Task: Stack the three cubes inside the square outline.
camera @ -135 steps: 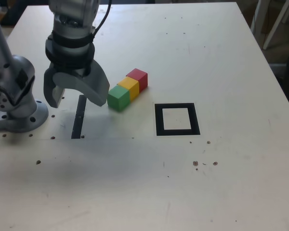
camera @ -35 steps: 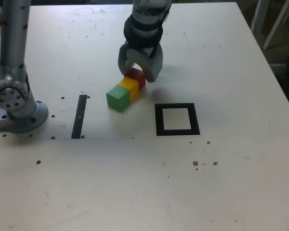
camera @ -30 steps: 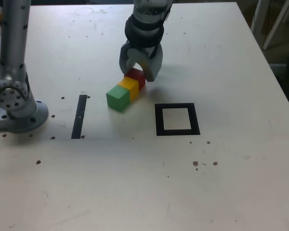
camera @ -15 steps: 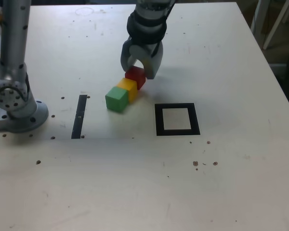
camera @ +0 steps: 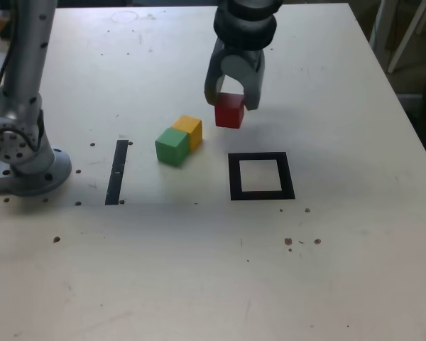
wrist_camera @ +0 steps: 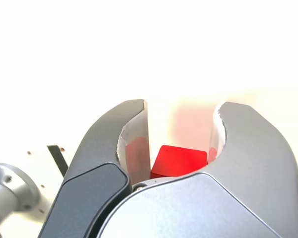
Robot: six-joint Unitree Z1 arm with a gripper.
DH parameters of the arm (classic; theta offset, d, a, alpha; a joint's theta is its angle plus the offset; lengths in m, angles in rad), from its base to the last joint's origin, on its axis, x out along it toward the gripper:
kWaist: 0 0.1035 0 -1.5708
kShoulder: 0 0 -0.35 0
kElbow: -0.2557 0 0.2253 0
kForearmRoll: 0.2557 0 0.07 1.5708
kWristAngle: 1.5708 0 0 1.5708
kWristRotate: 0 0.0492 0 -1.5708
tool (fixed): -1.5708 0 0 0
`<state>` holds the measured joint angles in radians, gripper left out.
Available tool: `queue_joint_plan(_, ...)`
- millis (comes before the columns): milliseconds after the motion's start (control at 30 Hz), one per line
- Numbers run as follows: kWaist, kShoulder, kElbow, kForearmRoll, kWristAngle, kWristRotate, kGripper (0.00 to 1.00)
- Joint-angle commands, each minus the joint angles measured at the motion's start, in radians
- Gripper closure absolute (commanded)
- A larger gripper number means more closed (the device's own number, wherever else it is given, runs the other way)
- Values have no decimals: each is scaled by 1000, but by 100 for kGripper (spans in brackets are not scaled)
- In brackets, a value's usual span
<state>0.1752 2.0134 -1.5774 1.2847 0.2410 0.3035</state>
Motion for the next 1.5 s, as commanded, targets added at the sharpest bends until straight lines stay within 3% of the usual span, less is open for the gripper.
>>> queue_joint_plan(0, -19, 6, -25, 24, -2, -34, 62)
queue_joint_plan(233, -89, 19, -79, 81, -25, -157, 62)
queue_joint_plan(733, -149, 101, -80, 67, -86, -316, 62)
queue_joint_plan(1400, -158, 160, -87, 38, -102, -332, 61)
queue_joint_plan(1467, -158, 163, -86, 37, -101, -330, 54)
